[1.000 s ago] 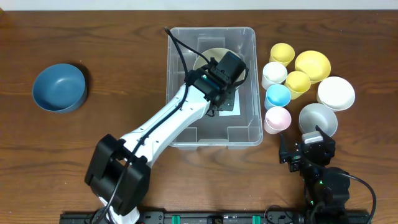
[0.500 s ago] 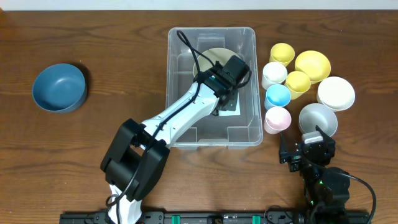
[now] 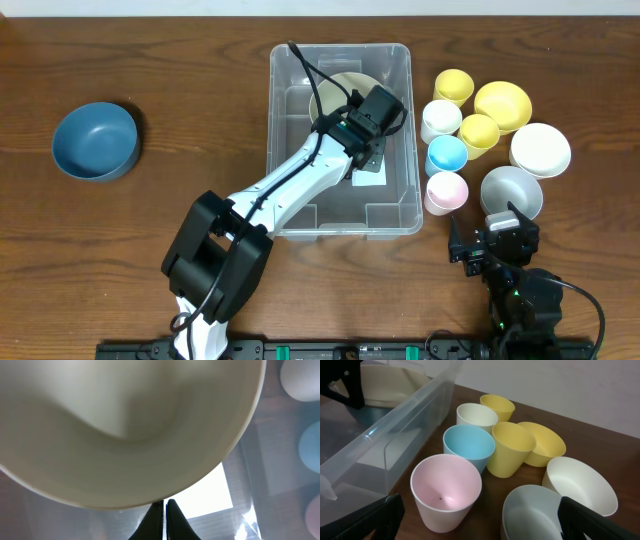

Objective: Pack container
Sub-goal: 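Lower the cream bowl into the teal bowl and open the left gripper, then move the left gripper to the far-left teal bowl and grasp its rim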

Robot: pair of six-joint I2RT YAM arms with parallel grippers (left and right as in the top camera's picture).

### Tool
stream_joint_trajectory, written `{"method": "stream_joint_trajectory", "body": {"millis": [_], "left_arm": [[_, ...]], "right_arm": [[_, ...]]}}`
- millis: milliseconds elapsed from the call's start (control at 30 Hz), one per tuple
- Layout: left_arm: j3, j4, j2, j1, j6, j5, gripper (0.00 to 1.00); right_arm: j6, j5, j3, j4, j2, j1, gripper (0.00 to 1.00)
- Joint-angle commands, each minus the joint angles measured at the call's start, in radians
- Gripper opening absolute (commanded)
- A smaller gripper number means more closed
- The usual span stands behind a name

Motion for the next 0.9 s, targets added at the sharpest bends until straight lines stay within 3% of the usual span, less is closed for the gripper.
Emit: {"method": "stream_joint_trajectory", "body": {"millis": [0, 333, 600, 867], "left_arm": [[-0.004, 0.002, 0.002, 0.004, 0.031, -0.047, 0.06], [-0.003, -0.032, -0.062, 0.004, 0.030, 0.208, 0.06], [-0.003, -0.109, -0.209, 0.062, 0.025, 0.174, 0.06], [-0.003, -0.187, -0.329, 0.296, -0.030, 0.113, 0.06]], "right_arm": [[0.011, -0.011, -0.002, -0.002, 0.000, -0.004, 0.99], [0.011, -0.011, -0.002, -0.002, 0.000, -0.004, 0.99], [0.011, -0.011, -0.002, -0.002, 0.000, -0.004, 0.99], [0.011, -0.011, -0.002, -0.002, 0.000, -0.004, 0.99]]}}
